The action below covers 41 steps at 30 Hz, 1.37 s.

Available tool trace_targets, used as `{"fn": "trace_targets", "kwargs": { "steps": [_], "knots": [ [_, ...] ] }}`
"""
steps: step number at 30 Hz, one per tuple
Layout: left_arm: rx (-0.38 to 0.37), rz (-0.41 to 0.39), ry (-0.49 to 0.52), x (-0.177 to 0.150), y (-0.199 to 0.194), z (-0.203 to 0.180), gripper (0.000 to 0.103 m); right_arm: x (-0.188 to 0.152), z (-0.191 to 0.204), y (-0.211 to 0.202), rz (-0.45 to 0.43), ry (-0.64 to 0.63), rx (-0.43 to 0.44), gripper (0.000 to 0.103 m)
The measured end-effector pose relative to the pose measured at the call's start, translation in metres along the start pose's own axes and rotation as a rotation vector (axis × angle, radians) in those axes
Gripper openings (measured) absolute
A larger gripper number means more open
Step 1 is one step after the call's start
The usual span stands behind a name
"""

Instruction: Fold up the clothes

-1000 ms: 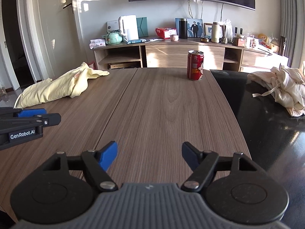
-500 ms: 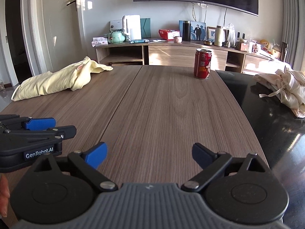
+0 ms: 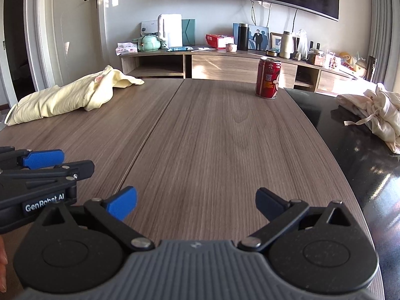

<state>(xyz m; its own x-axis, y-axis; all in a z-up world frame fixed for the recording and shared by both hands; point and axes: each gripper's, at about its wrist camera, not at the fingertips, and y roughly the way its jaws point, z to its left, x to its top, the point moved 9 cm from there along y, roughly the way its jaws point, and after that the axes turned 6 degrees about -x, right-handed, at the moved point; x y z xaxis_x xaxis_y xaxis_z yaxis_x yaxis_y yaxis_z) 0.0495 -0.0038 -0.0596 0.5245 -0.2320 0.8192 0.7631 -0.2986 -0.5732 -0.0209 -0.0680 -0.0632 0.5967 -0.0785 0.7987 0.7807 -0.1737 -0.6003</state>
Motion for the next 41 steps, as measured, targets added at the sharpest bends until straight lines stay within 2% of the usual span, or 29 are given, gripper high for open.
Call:
{"fn": "trace_targets", "kwargs": {
  "steps": [6, 9, 12, 20, 23, 30, 41],
  "knots": [
    [0.062, 0.030, 0.054, -0.003, 0.002, 0.000, 0.046, -0.003, 0.002, 0.001, 0.002, -0.012, 0.003, 0.103],
    [0.054, 0.038, 0.053, -0.005, 0.001, 0.000, 0.046, -0.003, 0.001, 0.000, 0.007, -0.003, 0.009, 0.103],
    [0.027, 0.024, 0.047, -0.004, -0.001, 0.000, 0.046, -0.004, 0.000, 0.001, 0.011, 0.002, 0.007, 0.103],
    [0.032, 0.014, 0.045, -0.003, -0.002, 0.001, 0.047, -0.004, 0.000, 0.000, 0.008, 0.007, 0.013, 0.103],
    [0.033, -0.012, 0.039, 0.000, -0.005, 0.002, 0.047, -0.003, 0.000, -0.001, 0.003, 0.010, 0.012, 0.103],
    [0.115, -0.100, 0.022, 0.012, -0.017, 0.011, 0.046, -0.003, -0.001, -0.002, 0.002, 0.006, 0.005, 0.103],
    [0.120, -0.079, -0.004, 0.013, -0.015, 0.017, 0.047, -0.002, 0.000, -0.002, -0.006, -0.010, 0.001, 0.103]
  ]
}}
